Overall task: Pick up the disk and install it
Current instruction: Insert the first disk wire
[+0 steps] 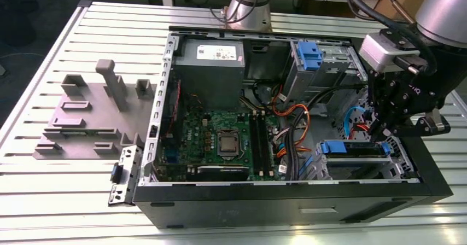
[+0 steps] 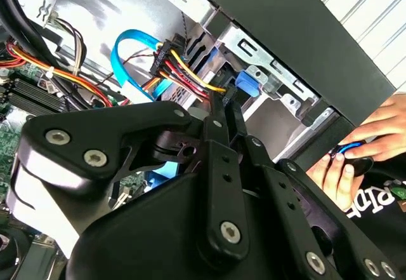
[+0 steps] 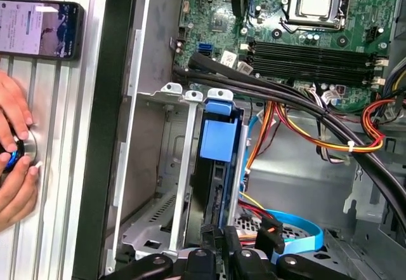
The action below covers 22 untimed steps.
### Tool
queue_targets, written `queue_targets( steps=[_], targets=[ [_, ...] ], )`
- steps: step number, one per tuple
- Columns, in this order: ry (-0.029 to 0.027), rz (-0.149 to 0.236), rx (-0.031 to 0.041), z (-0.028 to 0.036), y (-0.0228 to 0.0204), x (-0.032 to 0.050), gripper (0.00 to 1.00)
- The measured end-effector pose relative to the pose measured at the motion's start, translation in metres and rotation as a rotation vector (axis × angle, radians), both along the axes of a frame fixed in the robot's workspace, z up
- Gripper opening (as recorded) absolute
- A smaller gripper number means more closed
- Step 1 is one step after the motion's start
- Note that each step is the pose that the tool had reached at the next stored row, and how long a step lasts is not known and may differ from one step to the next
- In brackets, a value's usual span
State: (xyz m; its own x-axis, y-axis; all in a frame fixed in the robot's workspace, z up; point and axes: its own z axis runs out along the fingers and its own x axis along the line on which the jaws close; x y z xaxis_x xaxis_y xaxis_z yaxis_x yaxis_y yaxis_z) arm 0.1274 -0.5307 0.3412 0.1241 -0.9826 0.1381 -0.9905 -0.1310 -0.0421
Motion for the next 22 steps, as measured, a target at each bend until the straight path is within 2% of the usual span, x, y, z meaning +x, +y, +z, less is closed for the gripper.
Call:
queue_targets(
  steps=[8, 12, 14, 16, 18, 19, 21, 22],
  targets=[
    [-0.0233, 0.002, 0.0071, -0.0006, -0.0046, -0.0080, 0.18],
    [-0.0372, 0.001, 0.0162, -0.0012, -0.0071, -0.0120, 0.18],
    [-0.0414, 0.001, 0.0186, -0.0015, -0.0072, -0.0136, 0.18],
    [-0.0424, 0.001, 0.0223, -0.0016, -0.0075, -0.0142, 0.18],
    [-0.0426, 0.001, 0.0353, -0.0019, -0.0081, -0.0143, 0.18],
    [-0.0426, 0.001, 0.0446, -0.0020, -0.0086, -0.0143, 0.18],
    [-0.0426, 0.000, 0.0678, -0.0022, -0.0102, -0.0144, 0.18],
    [-0.0427, 0.000, 0.0742, -0.0022, -0.0112, -0.0144, 0.18]
  ],
)
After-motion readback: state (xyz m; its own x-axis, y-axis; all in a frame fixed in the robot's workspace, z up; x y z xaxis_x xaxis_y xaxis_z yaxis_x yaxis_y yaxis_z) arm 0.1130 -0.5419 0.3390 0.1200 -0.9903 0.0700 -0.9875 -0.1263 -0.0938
